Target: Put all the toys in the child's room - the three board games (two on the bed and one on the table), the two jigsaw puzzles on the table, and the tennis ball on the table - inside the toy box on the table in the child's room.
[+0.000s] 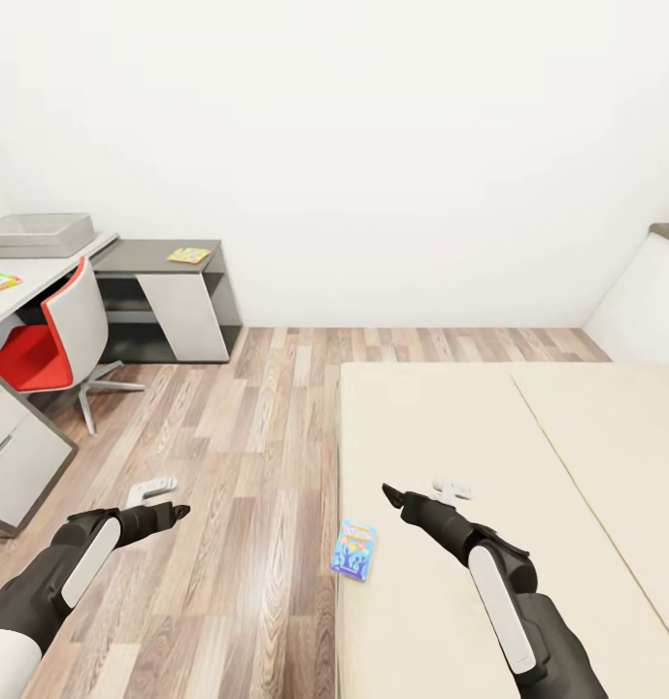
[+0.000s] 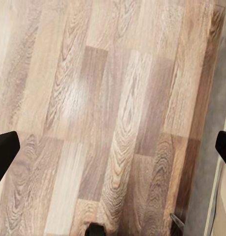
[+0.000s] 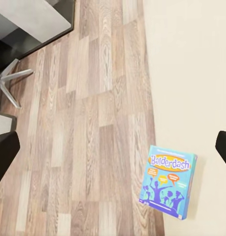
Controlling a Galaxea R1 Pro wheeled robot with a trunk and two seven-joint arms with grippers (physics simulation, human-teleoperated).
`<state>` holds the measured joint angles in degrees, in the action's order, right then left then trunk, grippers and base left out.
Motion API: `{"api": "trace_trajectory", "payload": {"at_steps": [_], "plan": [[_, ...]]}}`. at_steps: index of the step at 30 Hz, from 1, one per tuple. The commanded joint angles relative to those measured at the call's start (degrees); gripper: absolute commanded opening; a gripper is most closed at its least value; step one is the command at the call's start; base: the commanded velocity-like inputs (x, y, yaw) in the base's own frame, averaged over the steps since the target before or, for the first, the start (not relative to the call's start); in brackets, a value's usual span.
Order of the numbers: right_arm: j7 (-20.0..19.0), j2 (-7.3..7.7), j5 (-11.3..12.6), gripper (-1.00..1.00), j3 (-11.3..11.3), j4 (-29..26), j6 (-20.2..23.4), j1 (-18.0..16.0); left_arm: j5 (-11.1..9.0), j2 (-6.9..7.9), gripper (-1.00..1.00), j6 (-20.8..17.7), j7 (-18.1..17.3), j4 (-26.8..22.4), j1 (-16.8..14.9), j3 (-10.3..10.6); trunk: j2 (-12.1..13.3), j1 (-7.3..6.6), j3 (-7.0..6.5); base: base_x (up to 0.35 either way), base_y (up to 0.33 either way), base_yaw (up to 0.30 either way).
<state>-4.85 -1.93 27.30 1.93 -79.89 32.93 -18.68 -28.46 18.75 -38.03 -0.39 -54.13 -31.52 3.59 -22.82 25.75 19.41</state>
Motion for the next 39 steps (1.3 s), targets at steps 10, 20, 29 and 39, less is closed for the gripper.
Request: {"api": "trace_trajectory", "payload": {"at_steps": [10,20,29,39], "plan": [[-0.08,-0.05,-0.05,1.00,-0.09,-0.04,0.29,-0.04,-0.01,0.05,1.00,-0.20,-0.04,-0.09,-0.04,0.10,-0.10,0.04,-0.85,0.000,0.000,0.000],[-0.10,-0.07,-0.05,1.00,-0.09,0.00,0.29,-0.04,-0.01,0.05,1.00,-0.20,-0.05,-0.10,-0.04,0.10,-0.10,0.04,-1.80,0.000,0.000,0.000],[-0.07,-0.16,-0.05,1.00,-0.09,0.01,0.29,-0.04,-0.01,0.05,1.00,-0.20,-0.05,-0.15,-0.04,0.19,-0.10,0.04,-2.65,0.000,0.000,0.000],[-0.07,-0.19,-0.05,1.00,-0.09,0.00,0.29,-0.04,-0.01,0.05,1.00,-0.20,-0.13,-0.36,-0.04,0.20,-0.10,0.04,-3.60,0.000,0.000,0.000]]}}
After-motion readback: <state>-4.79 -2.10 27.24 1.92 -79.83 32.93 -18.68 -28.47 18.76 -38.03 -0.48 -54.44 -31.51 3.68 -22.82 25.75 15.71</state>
